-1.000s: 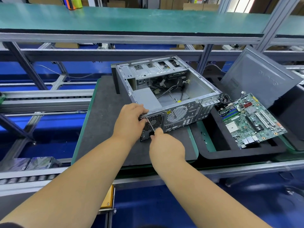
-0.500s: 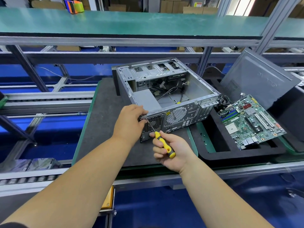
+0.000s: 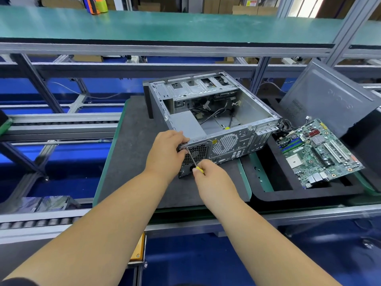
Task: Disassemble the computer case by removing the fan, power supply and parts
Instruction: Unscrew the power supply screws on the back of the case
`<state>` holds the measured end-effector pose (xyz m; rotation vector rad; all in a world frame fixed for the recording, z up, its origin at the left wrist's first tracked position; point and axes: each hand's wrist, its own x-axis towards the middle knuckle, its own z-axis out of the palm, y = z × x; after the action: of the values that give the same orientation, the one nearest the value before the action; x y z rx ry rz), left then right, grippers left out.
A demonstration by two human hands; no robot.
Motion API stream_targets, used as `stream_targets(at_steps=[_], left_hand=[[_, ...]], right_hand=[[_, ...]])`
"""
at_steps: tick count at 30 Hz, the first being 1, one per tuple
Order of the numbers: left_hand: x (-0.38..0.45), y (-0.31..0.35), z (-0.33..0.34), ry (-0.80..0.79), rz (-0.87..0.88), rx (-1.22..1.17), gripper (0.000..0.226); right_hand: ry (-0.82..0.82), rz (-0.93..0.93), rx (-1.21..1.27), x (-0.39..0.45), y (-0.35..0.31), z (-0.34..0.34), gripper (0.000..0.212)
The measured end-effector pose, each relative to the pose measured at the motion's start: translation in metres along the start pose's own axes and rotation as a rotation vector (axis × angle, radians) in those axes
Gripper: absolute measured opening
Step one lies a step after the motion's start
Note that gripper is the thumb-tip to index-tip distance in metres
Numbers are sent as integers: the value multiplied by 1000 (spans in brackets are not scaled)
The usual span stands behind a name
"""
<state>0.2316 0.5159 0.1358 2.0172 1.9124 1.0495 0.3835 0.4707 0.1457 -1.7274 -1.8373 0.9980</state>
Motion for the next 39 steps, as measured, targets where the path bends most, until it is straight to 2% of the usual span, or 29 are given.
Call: stream_targets(at_steps=[4,7,10,12,15,18,21,26,29,35,37,39], left_hand=[[-1,0,1,5,10,9,31],[0,1,-1,-11,60,71,30],[1,3,-9,-27,217,173,28],[1,1,-12,-22,335,191,27],[0,-4,-15,10,412,178,26],[-1,-7,-16,29,458,156,25],[-2,-10,-14,25,466,146,25],[-1,-7,-12,29,368,105,16],[-1,-6,-10,49,341,99,17],[-2,-7,-7,84,321,100,18],[-2,-8,-7,94,330,101,19],[-2,-8,-5,97,334,99,19]], right_hand=[[156,-130,-463,-2,-6,5,11],[175,-158,-521,-2,-6,9,12],[92,-91,-229,2,0,0,12],[-3,86,83,8,2,-6,17],[-221,394,569,13,2,-11,31],[-424,508,889,13,5,-15,38],[-504,499,1041,11,9,-15,34],[-440,473,1098,7,10,-8,34],[-306,415,853,6,6,-7,35],[54,-12,-361,-5,-3,-2,24],[122,-70,-517,-6,-6,2,20],[144,-85,-558,-4,-8,4,22]])
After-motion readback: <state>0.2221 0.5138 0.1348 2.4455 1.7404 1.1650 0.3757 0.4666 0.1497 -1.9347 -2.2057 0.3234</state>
